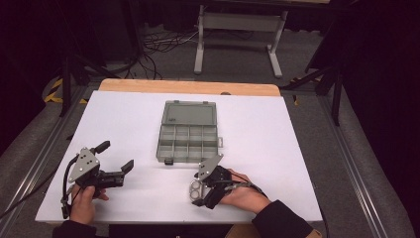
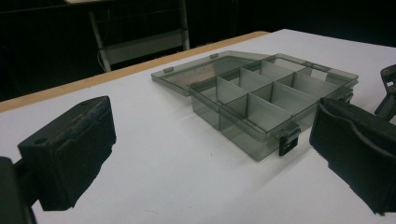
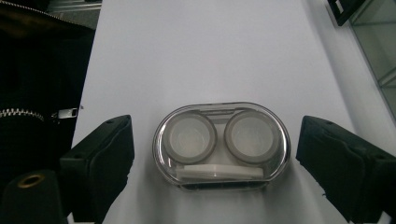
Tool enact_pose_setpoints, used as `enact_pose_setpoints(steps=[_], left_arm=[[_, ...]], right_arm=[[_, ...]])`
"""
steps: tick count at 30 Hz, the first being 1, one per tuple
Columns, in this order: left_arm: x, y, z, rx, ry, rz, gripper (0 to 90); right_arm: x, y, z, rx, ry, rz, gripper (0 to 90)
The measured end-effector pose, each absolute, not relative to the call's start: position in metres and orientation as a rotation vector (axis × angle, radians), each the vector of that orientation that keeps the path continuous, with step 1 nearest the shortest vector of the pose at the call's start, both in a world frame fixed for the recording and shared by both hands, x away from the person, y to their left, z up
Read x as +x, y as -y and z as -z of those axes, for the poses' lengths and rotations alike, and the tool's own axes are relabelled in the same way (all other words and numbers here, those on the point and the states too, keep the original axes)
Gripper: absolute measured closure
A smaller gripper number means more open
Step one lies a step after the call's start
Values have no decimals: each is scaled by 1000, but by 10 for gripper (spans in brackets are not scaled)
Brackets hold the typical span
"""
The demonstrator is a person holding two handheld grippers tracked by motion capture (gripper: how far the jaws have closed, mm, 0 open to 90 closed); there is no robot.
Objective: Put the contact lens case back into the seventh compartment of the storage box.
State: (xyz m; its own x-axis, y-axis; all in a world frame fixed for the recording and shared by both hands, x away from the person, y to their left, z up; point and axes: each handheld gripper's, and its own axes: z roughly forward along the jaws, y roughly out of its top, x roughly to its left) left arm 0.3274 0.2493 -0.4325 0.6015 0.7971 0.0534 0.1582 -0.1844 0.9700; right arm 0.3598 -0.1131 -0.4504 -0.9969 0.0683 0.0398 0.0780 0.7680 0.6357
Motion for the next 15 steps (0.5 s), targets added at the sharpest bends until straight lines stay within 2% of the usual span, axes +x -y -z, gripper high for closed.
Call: enact_pose_setpoints(steps=[6, 9, 15], left_arm=[[327, -249, 433, 1688, -797, -698, 13], [327, -249, 433, 1688, -797, -698, 13], [327, -249, 432, 1687, -797, -696, 13]], right_arm=[[359, 112, 452, -104, 2977, 1021, 181], [358, 112, 451, -87, 2994, 1017, 238], [357, 112, 451, -87, 3016, 1009, 260]])
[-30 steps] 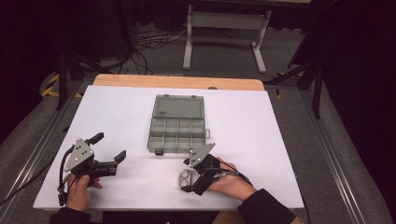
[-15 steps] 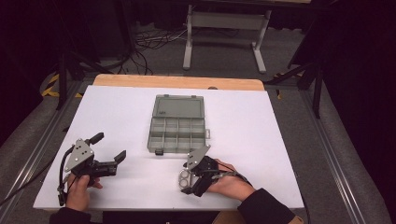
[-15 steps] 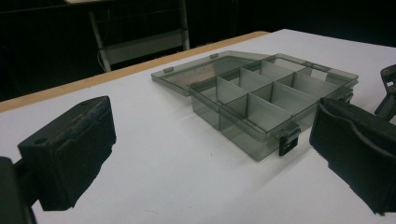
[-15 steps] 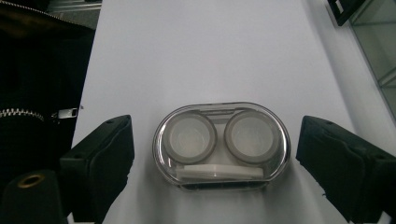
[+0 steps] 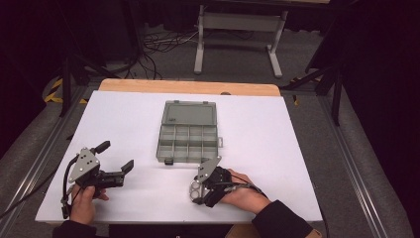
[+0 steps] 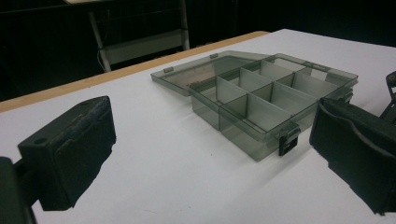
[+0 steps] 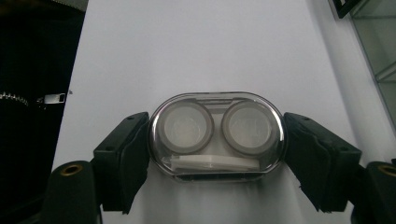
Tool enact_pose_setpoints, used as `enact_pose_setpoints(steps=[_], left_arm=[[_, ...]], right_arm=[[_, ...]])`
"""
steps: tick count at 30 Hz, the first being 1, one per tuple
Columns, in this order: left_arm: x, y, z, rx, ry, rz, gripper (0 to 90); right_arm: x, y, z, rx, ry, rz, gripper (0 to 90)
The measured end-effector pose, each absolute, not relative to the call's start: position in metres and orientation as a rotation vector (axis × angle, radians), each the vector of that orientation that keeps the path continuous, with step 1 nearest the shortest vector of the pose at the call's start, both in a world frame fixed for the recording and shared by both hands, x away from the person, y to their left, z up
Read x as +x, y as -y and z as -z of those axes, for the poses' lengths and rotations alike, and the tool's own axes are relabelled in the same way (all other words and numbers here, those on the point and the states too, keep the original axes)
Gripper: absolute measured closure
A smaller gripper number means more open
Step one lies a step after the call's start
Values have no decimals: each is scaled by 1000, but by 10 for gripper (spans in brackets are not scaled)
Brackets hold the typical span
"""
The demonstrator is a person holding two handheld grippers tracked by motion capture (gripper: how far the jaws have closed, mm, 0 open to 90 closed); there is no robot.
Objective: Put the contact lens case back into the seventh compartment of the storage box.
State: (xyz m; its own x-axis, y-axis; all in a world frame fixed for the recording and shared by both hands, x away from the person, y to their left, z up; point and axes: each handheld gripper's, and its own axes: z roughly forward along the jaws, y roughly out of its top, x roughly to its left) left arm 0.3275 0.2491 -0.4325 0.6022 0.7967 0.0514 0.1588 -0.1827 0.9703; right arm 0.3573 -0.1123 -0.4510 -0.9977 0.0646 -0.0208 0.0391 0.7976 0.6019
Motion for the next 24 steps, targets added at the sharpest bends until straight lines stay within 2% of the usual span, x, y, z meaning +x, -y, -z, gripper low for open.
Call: enact_pose_setpoints(steps=[24], left_arm=[[327, -250, 432, 1681, -805, -691, 13]], right_arm=[[356, 114, 438, 37, -2899, -1009, 263]])
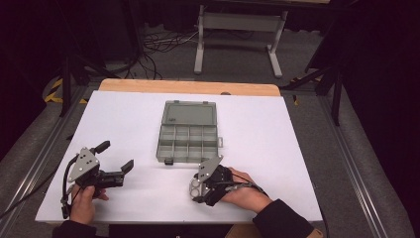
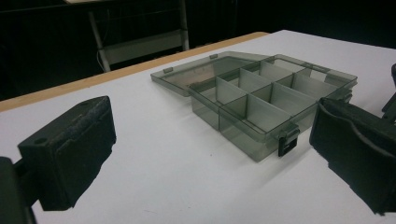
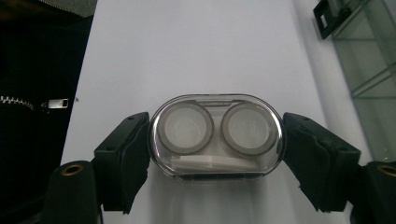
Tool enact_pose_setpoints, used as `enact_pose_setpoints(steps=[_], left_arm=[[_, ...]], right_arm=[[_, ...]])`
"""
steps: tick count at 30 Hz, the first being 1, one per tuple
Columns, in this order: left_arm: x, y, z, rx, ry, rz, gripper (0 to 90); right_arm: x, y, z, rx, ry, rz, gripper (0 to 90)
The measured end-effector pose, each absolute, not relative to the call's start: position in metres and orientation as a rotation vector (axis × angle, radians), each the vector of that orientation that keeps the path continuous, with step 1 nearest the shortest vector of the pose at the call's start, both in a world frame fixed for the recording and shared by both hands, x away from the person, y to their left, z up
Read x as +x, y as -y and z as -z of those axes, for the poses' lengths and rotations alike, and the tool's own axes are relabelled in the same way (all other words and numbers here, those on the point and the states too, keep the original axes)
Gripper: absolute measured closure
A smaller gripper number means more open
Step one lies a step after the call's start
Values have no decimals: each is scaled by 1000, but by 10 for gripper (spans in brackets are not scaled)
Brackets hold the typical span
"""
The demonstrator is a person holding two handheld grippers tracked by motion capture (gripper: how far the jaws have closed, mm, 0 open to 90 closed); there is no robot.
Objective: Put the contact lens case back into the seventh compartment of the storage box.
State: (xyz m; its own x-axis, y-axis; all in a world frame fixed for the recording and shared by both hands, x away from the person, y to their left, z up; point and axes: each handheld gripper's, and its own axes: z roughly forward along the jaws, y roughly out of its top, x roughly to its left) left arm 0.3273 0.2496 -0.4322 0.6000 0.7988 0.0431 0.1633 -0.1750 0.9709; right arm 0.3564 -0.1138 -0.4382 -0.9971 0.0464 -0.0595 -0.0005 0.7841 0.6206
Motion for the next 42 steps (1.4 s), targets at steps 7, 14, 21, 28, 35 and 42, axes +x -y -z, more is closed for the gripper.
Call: enact_pose_setpoints(steps=[7, 14, 21, 28, 35, 42], left_arm=[[327, -250, 432, 1680, -804, -691, 13], [327, -250, 432, 1678, -805, -691, 13], [327, -250, 432, 1679, -806, -691, 13], [327, -250, 432, 1683, -803, -693, 13], [327, -250, 432, 1679, -805, -692, 13], [327, -250, 432, 1680, -805, -692, 13]], right_arm=[[357, 118, 427, 48, -2833, -1075, 263], [358, 123, 419, 52, -2784, -1134, 263], [360, 126, 413, 58, -2745, -1168, 263], [361, 127, 409, 55, -2729, -1176, 263], [363, 128, 403, 57, -2712, -1179, 263], [367, 127, 398, 50, -2701, -1170, 263]])
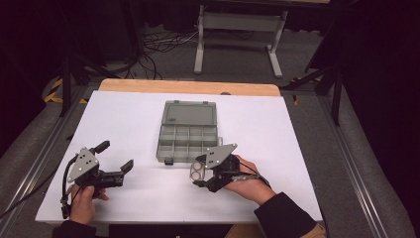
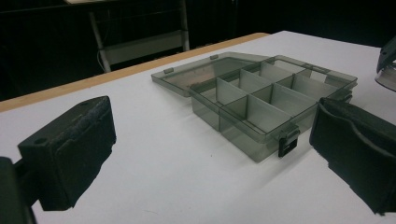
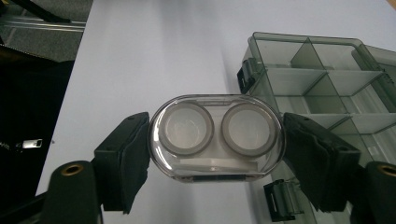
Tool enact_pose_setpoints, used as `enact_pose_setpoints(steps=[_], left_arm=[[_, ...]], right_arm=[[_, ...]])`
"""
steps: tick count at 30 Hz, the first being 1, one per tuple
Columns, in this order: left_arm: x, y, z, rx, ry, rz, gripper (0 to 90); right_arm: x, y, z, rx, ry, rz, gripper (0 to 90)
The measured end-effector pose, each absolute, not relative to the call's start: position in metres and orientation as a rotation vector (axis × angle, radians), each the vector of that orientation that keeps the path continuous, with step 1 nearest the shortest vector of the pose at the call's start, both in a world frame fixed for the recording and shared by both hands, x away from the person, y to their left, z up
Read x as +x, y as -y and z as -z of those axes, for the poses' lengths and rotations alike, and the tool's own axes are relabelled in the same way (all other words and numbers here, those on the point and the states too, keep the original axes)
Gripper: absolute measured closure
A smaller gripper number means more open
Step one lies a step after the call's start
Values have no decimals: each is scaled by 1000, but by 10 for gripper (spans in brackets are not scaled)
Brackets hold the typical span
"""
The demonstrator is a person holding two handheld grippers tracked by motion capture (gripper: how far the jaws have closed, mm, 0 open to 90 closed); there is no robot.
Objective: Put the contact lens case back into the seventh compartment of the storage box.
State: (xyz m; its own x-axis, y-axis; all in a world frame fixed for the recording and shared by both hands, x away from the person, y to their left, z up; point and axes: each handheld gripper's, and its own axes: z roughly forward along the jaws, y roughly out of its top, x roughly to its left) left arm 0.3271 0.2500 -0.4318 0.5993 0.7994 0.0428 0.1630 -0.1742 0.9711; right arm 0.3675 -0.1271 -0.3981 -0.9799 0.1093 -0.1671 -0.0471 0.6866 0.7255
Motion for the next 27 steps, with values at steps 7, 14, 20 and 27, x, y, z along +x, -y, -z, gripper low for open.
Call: enact_pose_setpoints(steps=[7, 14, 20, 27], left_arm=[[327, -250, 432, 1679, -805, -692, 13], [327, -250, 432, 1682, -803, -690, 13], [327, -250, 432, 1681, -805, -690, 13], [327, -250, 432, 1682, -804, -690, 13]], right_arm=[[374, 125, 392, 44, -2694, -1144, 263], [383, 124, 384, 49, -2674, -1136, 263], [390, 124, 377, 53, -2653, -1141, 263], [399, 123, 372, 59, -2643, -1122, 263]])
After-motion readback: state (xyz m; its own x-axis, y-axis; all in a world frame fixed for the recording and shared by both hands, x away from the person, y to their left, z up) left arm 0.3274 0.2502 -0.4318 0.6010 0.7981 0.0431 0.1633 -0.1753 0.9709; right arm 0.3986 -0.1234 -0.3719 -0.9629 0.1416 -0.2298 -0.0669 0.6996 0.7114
